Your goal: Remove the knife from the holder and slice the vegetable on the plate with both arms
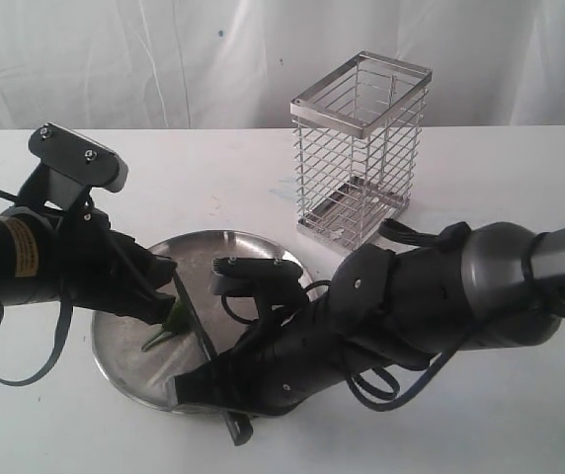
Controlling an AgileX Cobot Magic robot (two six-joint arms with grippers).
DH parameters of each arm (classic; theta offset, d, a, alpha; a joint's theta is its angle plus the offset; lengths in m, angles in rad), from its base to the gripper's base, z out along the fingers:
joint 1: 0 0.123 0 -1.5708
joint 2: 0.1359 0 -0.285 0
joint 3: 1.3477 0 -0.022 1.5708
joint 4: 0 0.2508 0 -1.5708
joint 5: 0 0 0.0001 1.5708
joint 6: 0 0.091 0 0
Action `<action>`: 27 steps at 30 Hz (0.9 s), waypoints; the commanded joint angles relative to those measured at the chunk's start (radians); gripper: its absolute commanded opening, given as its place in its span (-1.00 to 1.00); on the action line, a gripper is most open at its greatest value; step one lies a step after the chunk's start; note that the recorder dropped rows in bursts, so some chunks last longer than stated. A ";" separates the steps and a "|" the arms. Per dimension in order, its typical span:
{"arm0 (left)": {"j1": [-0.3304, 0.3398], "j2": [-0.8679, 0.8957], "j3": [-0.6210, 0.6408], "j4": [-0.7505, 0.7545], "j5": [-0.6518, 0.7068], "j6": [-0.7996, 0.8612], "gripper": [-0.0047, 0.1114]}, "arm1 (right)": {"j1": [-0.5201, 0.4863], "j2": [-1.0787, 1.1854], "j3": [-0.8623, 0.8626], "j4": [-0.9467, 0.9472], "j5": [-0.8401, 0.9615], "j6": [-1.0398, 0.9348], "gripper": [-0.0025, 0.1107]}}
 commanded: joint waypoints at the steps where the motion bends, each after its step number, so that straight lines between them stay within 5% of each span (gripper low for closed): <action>1: 0.003 -0.004 -0.001 0.006 0.005 -0.009 0.08 | -0.001 -0.042 -0.031 -0.138 0.026 0.007 -0.96; 9: 0.003 -0.004 -0.001 0.006 0.011 -0.009 0.08 | -0.004 -0.044 -0.032 -0.585 0.031 0.368 -0.96; 27: 0.003 -0.004 -0.001 0.006 0.011 -0.009 0.04 | -0.004 0.009 -0.071 -0.612 0.089 0.385 -0.96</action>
